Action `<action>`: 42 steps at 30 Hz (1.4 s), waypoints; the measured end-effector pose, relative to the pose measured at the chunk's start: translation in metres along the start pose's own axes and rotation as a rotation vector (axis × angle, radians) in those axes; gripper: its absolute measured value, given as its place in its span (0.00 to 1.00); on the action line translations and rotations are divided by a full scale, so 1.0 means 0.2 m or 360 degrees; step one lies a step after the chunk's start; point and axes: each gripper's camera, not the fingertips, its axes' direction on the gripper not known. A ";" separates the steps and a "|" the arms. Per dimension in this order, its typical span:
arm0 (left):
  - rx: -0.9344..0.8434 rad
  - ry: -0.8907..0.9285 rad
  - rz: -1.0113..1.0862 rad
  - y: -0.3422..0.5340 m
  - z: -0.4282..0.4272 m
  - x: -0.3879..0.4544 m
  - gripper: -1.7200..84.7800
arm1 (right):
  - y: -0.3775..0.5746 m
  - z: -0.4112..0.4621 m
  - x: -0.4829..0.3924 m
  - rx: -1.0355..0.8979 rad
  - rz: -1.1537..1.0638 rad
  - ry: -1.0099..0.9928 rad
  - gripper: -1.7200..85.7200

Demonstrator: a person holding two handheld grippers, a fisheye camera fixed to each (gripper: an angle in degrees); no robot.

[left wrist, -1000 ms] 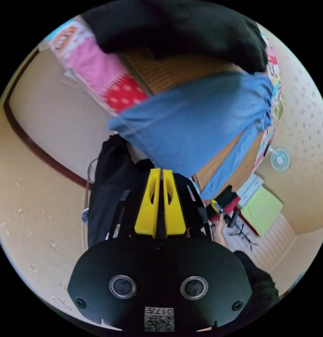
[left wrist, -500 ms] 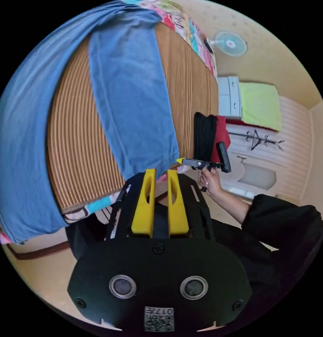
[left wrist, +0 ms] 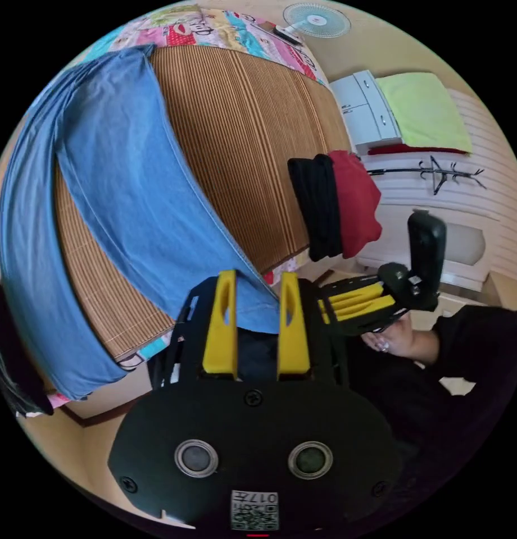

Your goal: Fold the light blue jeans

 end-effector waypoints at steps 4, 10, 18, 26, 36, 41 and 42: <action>0.0030 0.0013 0.0048 0.17 -0.03 -0.01 0.01 | -0.08 -0.05 0.01 -0.0239 -0.0232 -0.0115 0.05; 0.0058 0.0137 0.0093 0.44 -0.07 -0.09 0.01 | -0.57 -0.40 0.58 -0.0114 -0.0024 0.0019 0.06; 0.0084 0.0318 0.0037 0.74 -0.03 -0.31 0.01 | -1.71 -0.56 1.41 0.0353 0.0356 -0.0355 0.11; 0.0405 0.0623 -0.0147 1.06 0.10 -0.58 0.01 | -2.58 -0.60 1.55 0.0808 0.0372 -0.0237 0.14; 0.0645 0.0751 -0.0368 1.28 0.12 -0.78 0.01 | -2.91 -0.51 1.20 0.0964 0.0333 0.0674 0.04; 0.0870 0.0924 -0.0395 1.51 -0.07 -0.91 0.01 | -3.23 -0.39 0.54 0.0761 -0.0240 0.1179 0.03; 0.0941 0.0997 -0.0380 1.58 -0.13 -0.98 0.01 | -3.27 -0.36 0.47 0.0762 -0.0282 0.1186 0.03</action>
